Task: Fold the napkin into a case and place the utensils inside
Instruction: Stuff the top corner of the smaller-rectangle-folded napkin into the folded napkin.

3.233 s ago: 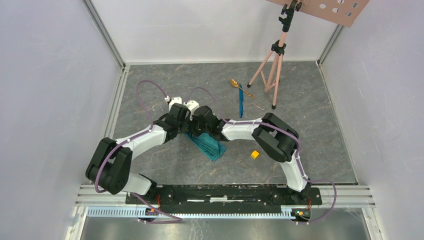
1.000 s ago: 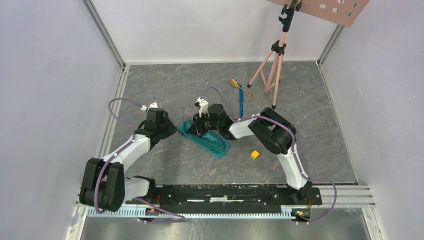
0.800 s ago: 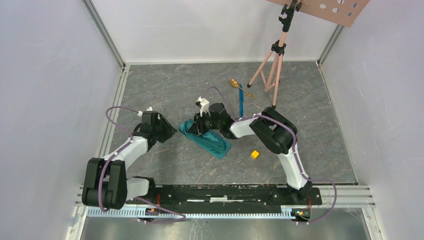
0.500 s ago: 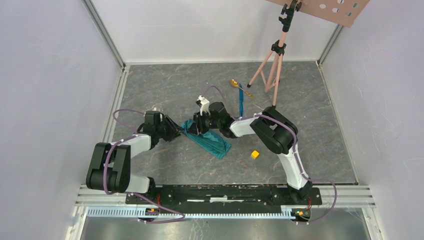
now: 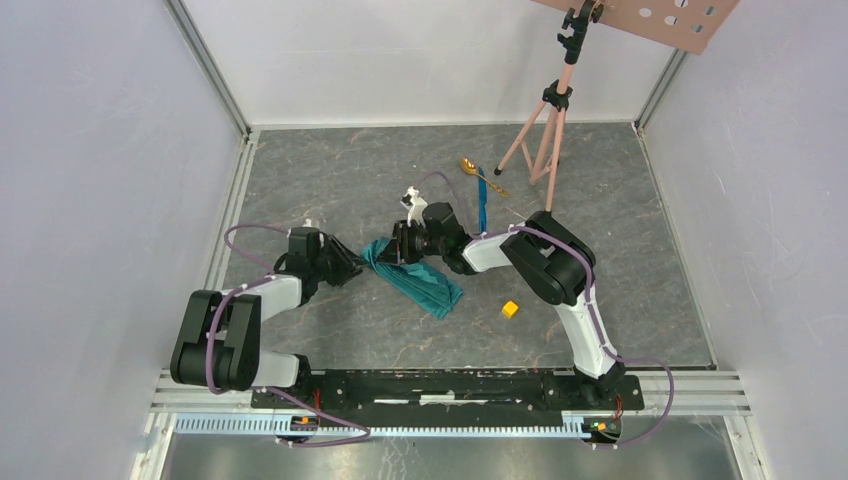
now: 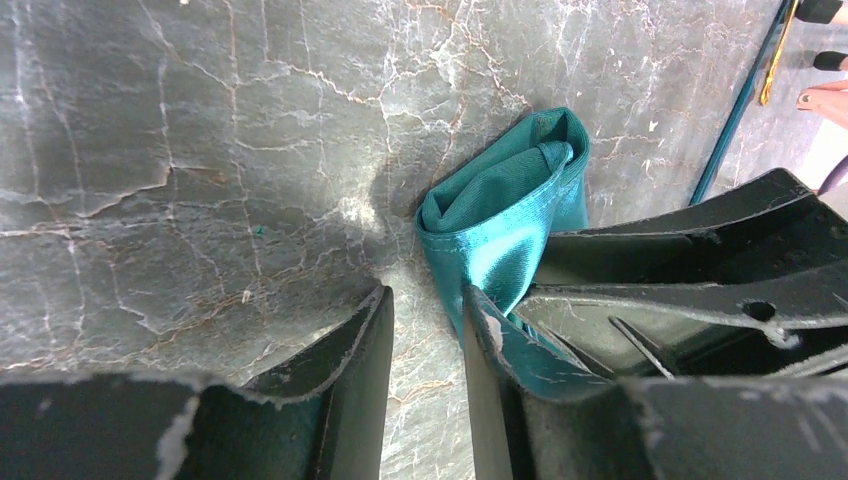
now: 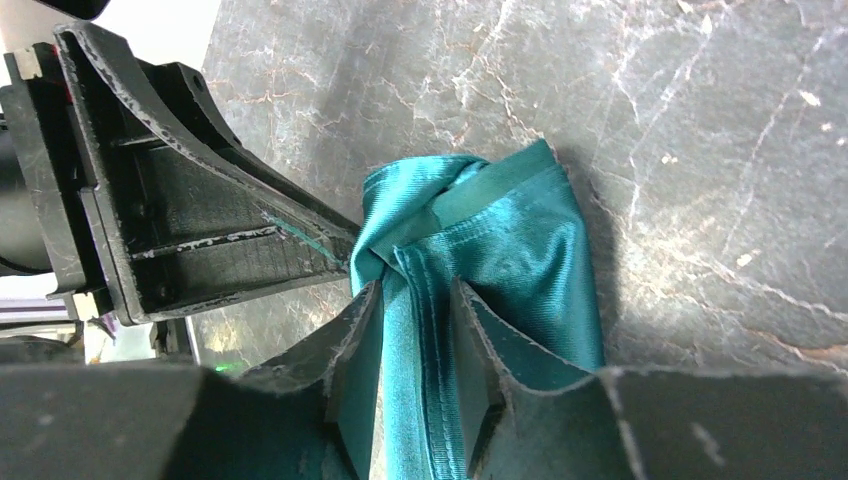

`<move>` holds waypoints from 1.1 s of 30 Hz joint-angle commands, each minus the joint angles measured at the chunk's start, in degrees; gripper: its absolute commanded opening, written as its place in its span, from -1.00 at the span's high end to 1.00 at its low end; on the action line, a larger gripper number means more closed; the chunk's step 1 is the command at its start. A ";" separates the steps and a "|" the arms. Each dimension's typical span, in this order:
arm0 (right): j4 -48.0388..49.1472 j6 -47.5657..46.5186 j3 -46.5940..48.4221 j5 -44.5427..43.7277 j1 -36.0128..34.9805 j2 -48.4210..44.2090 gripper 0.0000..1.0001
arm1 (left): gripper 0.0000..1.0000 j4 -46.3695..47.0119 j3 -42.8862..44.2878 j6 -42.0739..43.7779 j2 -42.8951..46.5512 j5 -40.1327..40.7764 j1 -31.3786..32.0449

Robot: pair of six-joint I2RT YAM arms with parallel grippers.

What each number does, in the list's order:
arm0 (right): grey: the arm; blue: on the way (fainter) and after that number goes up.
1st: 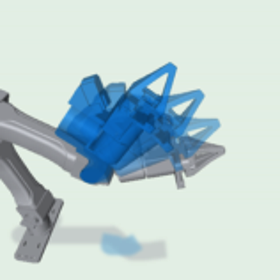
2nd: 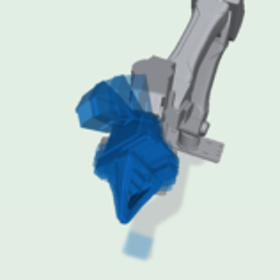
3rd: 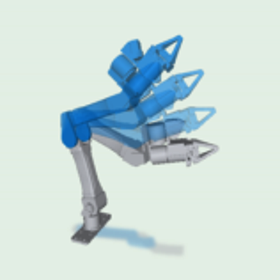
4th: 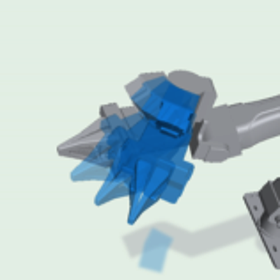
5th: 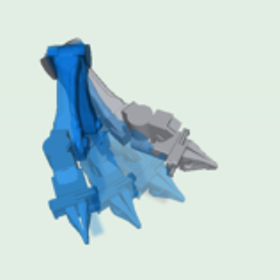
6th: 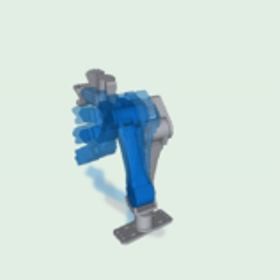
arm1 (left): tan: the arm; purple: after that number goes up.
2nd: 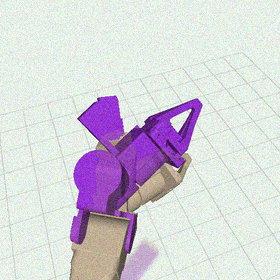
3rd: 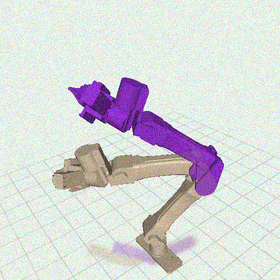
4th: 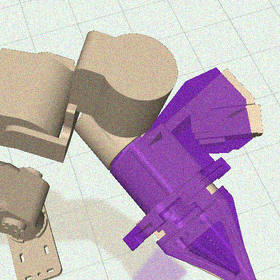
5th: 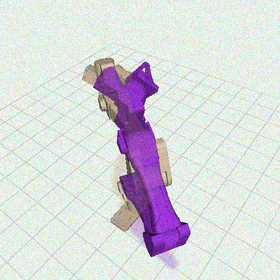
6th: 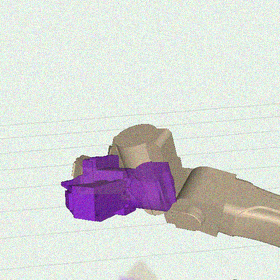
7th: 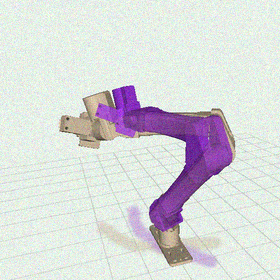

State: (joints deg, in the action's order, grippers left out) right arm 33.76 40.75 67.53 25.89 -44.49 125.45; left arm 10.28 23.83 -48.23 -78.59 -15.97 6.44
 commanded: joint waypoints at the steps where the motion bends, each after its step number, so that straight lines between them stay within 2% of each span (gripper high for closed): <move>1: 1.47 2.94 -1.46 -0.08 0.89 1.51 0.30 | 0.22 -1.23 -1.23 -0.55 0.88 1.55 -0.21; 7: 2.62 4.88 -0.86 2.91 1.02 2.90 0.17 | 0.23 -0.97 -1.51 -0.20 0.70 1.38 -0.24; 11: 4.82 8.13 -3.06 3.07 1.59 2.58 0.17 | 0.24 -0.66 -1.68 -0.02 0.63 1.42 -0.27; 12: 5.45 9.48 -3.33 3.03 1.89 2.72 0.23 | 0.24 -0.55 -1.77 -0.02 0.72 1.38 -0.20; 14: 5.74 10.94 -3.45 2.61 2.04 3.17 0.63 | 0.24 -0.36 -1.99 -0.02 0.80 1.35 -0.25; 15: 4.85 11.05 -3.10 1.97 2.04 3.35 0.70 | 0.23 -0.35 -2.04 0.01 0.87 1.37 -0.20; 20: 2.08 8.15 -1.03 2.00 1.86 4.12 0.53 | 0.20 0.12 -2.31 0.06 0.53 1.23 -0.20; 24: -2.22 2.82 2.07 0.99 0.29 4.87 0.66 | 0.22 1.35 -1.09 -0.21 -1.91 -0.04 -0.20; 29: -11.98 -8.89 6.60 -5.62 -3.48 4.08 0.60 | 0.24 2.24 -0.19 -0.55 -2.80 -0.64 -0.02; 31: -18.17 -16.44 9.94 -11.61 -5.68 3.80 0.59 | 0.26 2.50 -0.43 -0.64 -3.03 -0.46 0.15; 33: -20.56 -20.70 11.69 -13.94 -6.87 3.52 0.52 | 0.28 2.85 -1.01 -0.65 -3.23 -0.44 0.17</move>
State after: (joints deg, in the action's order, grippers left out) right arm 25.61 34.59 75.66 21.39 -47.92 128.51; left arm 13.80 23.29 -48.29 -80.34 -17.12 6.46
